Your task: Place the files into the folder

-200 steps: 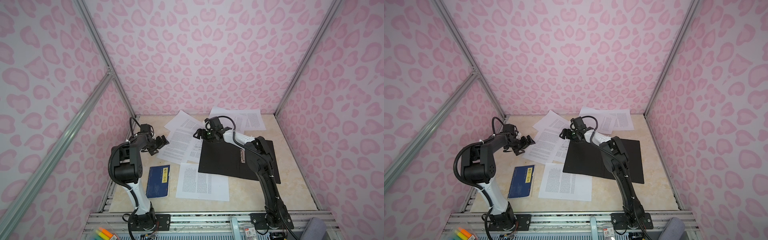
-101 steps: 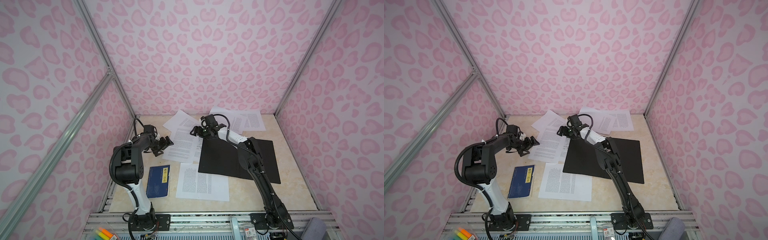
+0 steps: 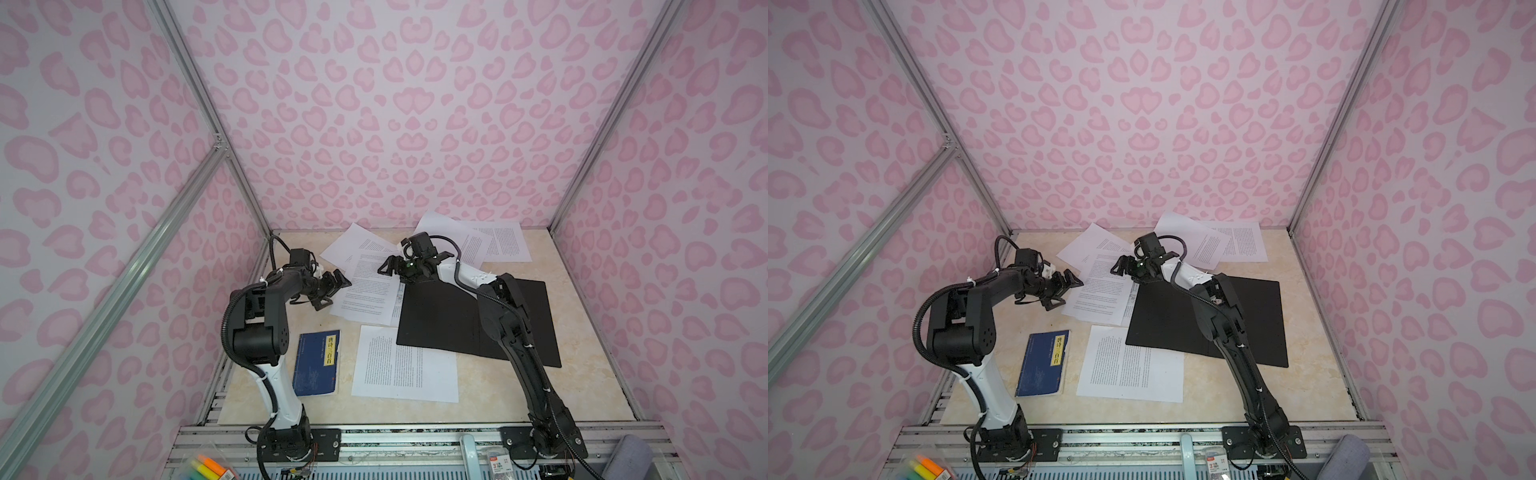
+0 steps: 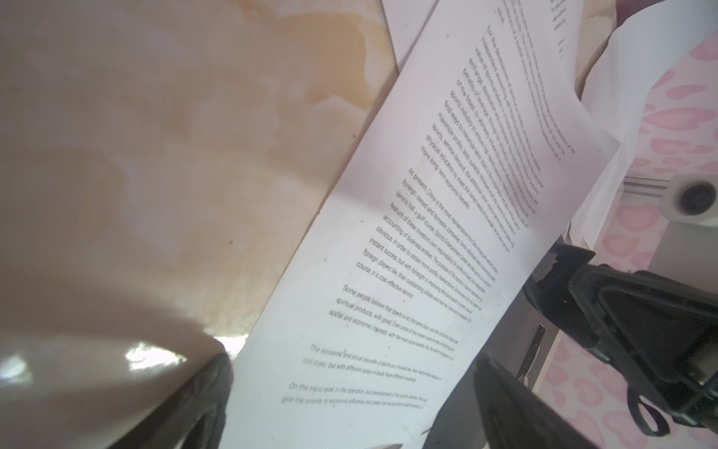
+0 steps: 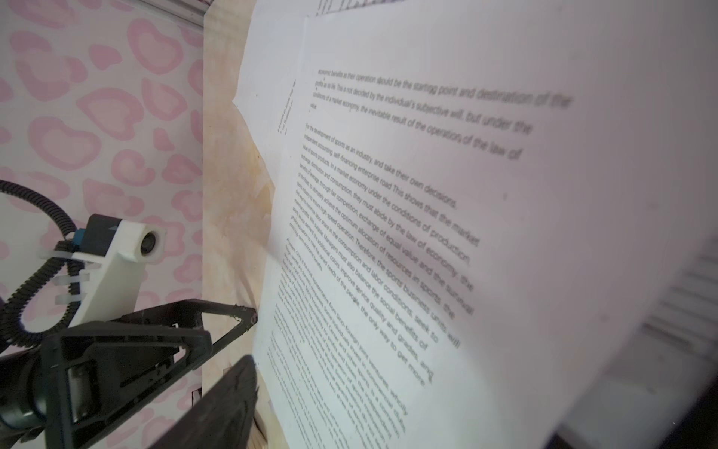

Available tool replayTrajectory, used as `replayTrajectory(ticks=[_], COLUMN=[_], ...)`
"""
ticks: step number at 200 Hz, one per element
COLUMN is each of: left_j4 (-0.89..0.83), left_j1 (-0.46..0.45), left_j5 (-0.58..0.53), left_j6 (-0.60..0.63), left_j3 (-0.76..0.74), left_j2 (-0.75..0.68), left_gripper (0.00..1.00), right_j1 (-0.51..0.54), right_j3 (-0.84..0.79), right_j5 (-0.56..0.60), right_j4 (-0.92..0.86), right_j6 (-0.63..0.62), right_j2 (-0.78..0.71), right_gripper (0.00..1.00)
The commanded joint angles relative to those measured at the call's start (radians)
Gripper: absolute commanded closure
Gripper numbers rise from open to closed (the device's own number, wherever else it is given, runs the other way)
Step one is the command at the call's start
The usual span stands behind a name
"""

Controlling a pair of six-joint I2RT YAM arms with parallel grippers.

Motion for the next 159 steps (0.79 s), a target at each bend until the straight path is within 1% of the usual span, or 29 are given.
replayTrajectory(ticks=[1,20,50,84,90,106,121,138,146,159], left_j4=[-0.042,-0.035,-0.028,-0.001,0.005,0.017,0.023,0.026,0.029,0.037], left_j1=[-0.002,-0.003,-0.002,-0.003,-0.002,-0.003,-0.002,-0.002,-0.003,-0.002], left_j5=[-0.030,-0.022,-0.020,-0.008,-0.005,0.002,0.005,0.003,0.003,0.008], left_j6=[-0.016,-0.025,-0.038,-0.061,-0.066,-0.077,-0.081,-0.085,-0.088,-0.096], left_j3=[-0.009,-0.011,-0.016,-0.038,-0.042,-0.052,-0.056,-0.061,-0.063,-0.067], left_j2=[0.019,0.019,0.015,0.014,0.016,0.016,0.014,0.009,0.007,0.005], left_gripper=[0.02,0.02,0.02,0.02,0.02,0.02,0.02,0.02,0.02,0.02], right_j1=[0.000,0.000,0.008,0.027,0.030,0.040,0.050,0.057,0.059,0.063], right_j3=[-0.122,-0.259,-0.349,-0.460,-0.503,-0.541,-0.571,-0.596,-0.615,-0.649], right_j5=[0.002,0.035,0.067,0.146,0.160,0.192,0.218,0.242,0.260,0.291], right_j4=[0.174,0.341,0.510,0.679,0.698,0.729,0.761,0.775,0.787,0.816], right_j6=[0.095,0.187,0.302,0.417,0.430,0.453,0.477,0.492,0.504,0.521], right_j2=[-0.053,-0.098,-0.104,-0.139,-0.146,-0.165,-0.175,-0.176,-0.176,-0.209], right_gripper=[0.21,0.26,0.35,0.36,0.36,0.37,0.40,0.46,0.50,0.55])
